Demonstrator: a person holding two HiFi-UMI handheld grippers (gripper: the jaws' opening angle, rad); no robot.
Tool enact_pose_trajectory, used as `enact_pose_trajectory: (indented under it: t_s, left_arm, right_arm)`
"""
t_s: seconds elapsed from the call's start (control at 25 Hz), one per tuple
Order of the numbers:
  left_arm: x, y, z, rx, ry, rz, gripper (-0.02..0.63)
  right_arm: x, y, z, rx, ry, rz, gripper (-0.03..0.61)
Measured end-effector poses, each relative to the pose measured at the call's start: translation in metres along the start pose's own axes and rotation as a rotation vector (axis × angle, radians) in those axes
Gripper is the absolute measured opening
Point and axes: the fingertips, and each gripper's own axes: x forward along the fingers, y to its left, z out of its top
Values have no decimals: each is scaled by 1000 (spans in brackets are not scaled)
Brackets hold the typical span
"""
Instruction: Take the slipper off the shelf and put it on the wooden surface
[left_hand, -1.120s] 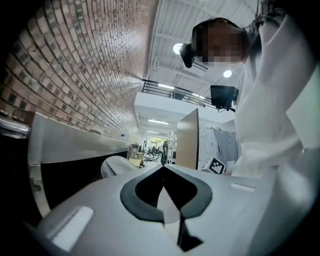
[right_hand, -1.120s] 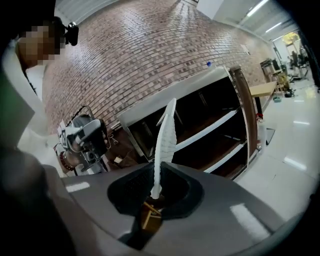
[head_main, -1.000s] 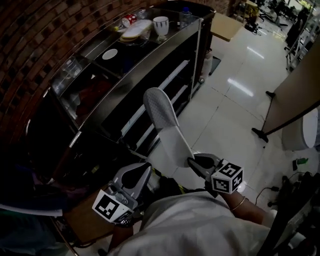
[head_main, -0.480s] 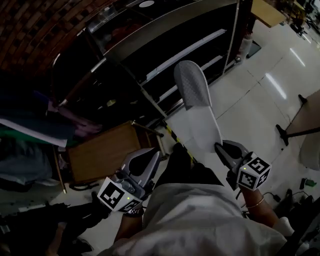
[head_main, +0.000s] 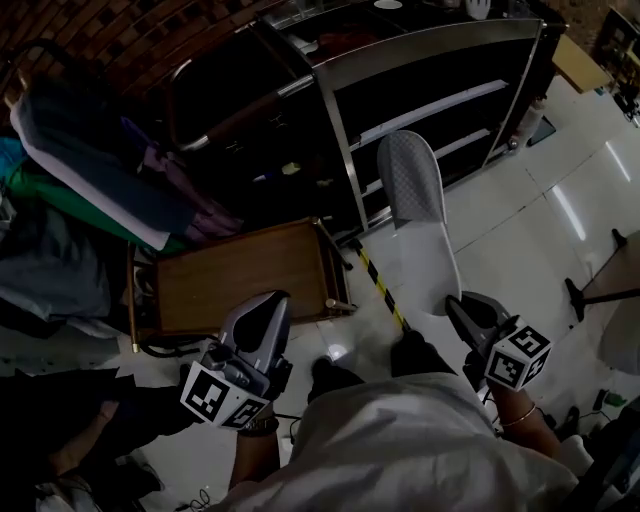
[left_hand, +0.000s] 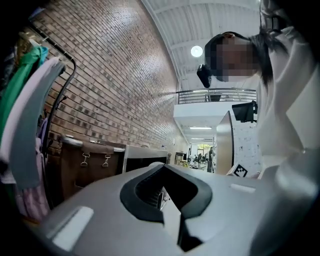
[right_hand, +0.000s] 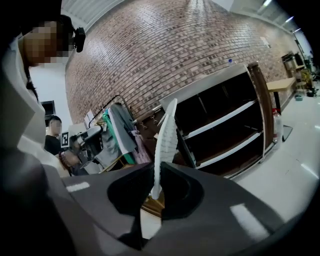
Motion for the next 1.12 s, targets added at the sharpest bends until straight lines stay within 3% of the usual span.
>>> enact_pose_trajectory:
  t_s: [0.12, 0.24, 0.52, 0.72, 0.92, 1.12]
  left_arm:
    - [-44, 20, 11, 0, -15, -15, -2]
    - [-106, 54, 5, -4, 27, 9, -2]
    - [-209, 122, -3, -15, 81, -10, -2]
    - [-247, 129, -7, -23, 100, -63, -2]
    - [-271, 133, 3, -44, 70, -21, -2]
    - [-294, 132, 17, -40, 43, 14, -2]
  right_arm:
    - [40, 47, -26, 70, 14, 39, 35]
    - [86, 96, -53, 154, 23, 74, 35]
    - [161, 177, -107, 214, 33, 51, 35]
    - [224, 193, -153, 284, 81, 79, 35]
    - [284, 184, -204, 369, 217, 45, 35]
    - [317, 161, -237, 382, 317, -18, 37]
